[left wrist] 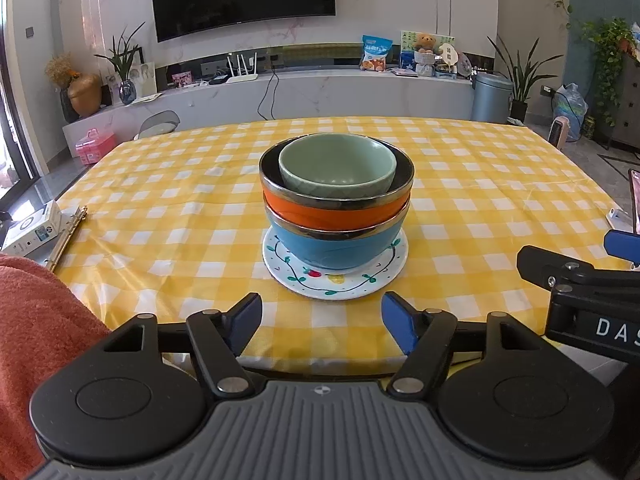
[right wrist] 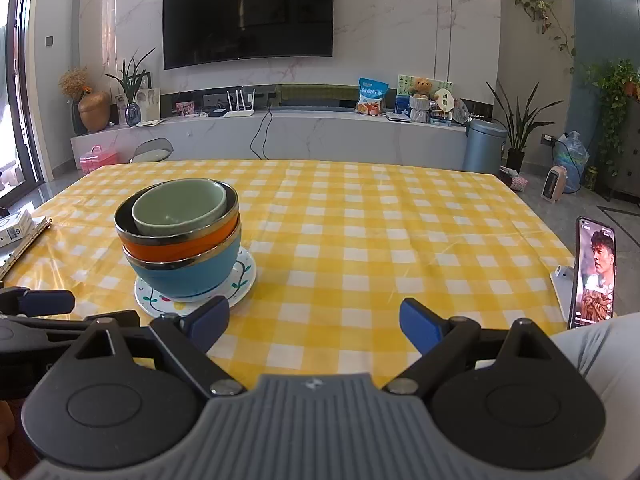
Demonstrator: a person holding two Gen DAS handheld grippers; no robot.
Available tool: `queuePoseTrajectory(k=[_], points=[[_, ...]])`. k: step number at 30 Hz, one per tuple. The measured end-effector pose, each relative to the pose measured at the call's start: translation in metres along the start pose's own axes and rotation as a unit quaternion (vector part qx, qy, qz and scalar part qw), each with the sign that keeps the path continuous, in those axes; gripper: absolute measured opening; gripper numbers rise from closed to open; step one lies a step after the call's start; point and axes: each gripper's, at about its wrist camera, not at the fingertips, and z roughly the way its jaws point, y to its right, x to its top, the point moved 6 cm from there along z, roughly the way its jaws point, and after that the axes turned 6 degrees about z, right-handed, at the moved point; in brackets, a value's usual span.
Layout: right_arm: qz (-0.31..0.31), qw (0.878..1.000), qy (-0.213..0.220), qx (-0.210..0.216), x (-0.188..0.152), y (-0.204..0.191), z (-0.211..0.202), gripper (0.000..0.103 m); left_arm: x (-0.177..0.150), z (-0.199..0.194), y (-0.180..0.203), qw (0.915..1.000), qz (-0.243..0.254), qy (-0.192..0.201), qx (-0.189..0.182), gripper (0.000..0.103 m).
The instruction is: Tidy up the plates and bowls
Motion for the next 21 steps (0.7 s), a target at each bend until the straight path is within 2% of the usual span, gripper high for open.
queuePoseTrajectory(k=[21], points=[[0.000,1.000,-0.003,0.000,-0.0020,0.0005,0.0005,0.091,-0.0003,-0.0004,-0.0013,1.0000,-0.001,-0.001,0.003,0.081]])
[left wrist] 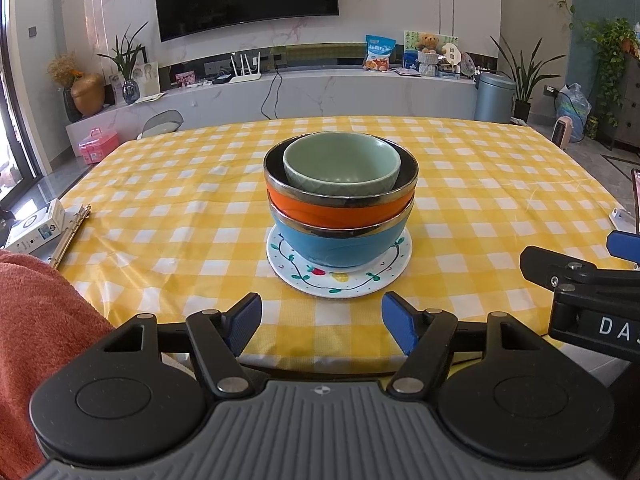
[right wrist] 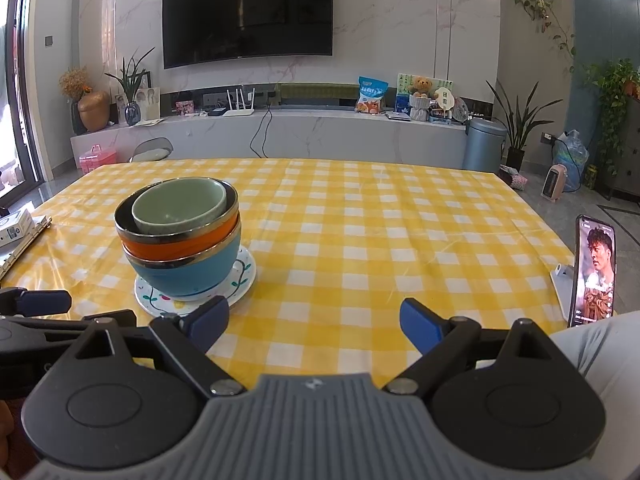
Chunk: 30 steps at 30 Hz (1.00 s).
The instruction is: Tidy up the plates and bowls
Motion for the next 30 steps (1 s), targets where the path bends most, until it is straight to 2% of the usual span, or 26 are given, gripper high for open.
queuePoseTrajectory(k=[30], points=[[0.001,1.000,0.000,0.001,0.0003,0.0000,-0.0003,0.091,-0.0028,-0.0013,-0.0024,1.0000,-0.001,-0.002,0.000,0.081]])
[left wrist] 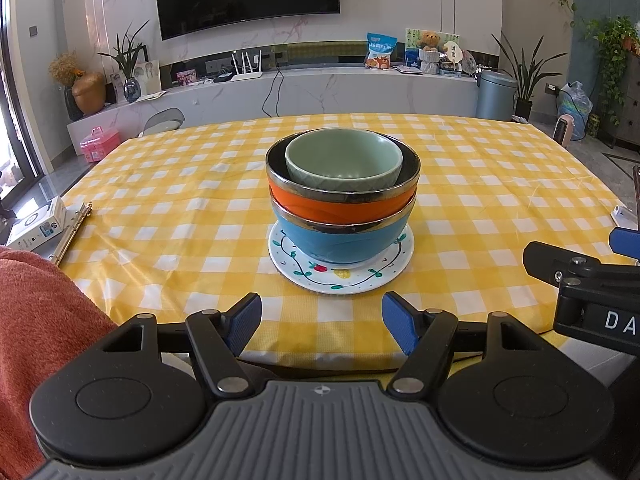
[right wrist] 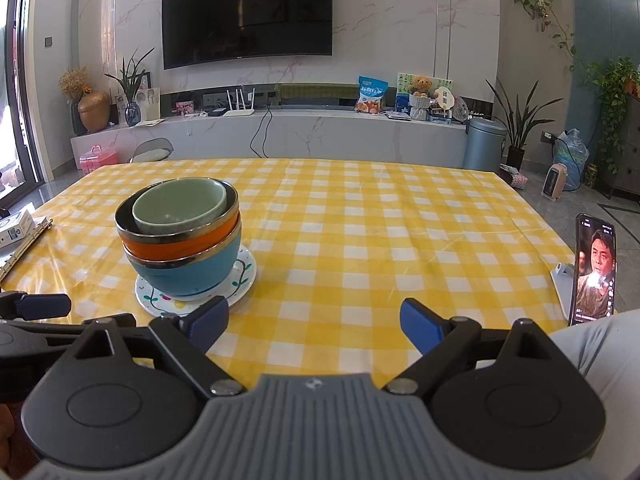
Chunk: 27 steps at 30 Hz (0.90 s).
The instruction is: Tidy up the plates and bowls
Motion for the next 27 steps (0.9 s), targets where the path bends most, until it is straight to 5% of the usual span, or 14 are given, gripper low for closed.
queuePoseTrajectory(k=[27], points=[[0.001,1.000,0.000,0.028,-0.0018,-0.0060,0.0000,0.091,-0.0033,-0.0014,-0.0033,1.0000,-0.002,-0.002,0.002,0.081]])
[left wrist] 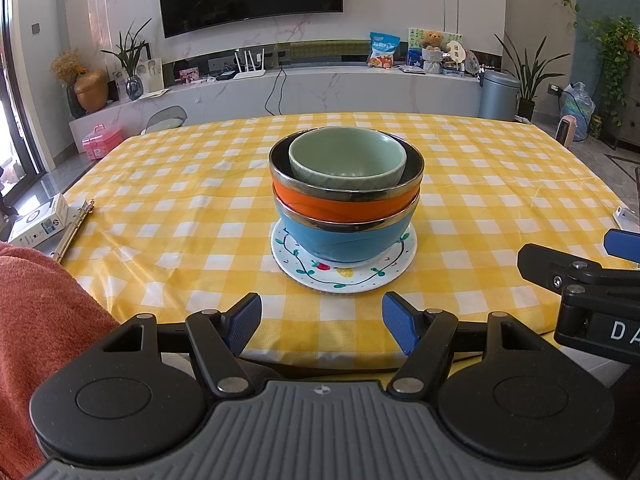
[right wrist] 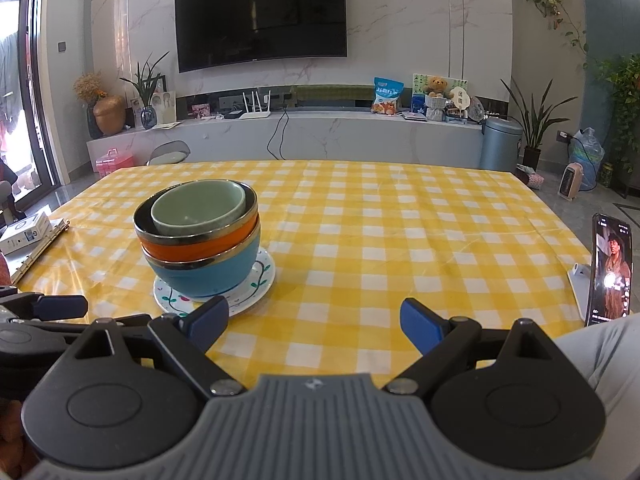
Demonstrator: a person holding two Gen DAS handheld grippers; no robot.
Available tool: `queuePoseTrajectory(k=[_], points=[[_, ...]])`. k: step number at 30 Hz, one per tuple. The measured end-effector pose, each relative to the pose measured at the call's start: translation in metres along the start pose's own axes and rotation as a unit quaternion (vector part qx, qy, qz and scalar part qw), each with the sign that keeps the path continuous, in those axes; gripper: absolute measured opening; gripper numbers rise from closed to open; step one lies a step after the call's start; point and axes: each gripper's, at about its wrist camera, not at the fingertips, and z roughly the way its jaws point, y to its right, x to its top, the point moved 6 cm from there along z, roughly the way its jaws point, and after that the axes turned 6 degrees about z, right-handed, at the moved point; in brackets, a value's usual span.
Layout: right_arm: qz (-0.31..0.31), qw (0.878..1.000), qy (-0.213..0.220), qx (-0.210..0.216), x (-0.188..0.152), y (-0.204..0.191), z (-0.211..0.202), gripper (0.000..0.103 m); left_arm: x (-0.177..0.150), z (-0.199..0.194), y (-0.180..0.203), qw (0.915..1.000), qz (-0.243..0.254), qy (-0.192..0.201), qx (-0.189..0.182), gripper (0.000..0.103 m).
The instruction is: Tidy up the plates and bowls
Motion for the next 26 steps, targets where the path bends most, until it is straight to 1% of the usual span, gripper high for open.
queuePoseTrajectory(k=[26], points=[[0.000,1.000,-0.002,0.000,-0.0008,-0.0002,0.0004,0.091,-0.0018,-0.0031,-0.0049,1.0000,0.000,0.003,0.003,0.082]])
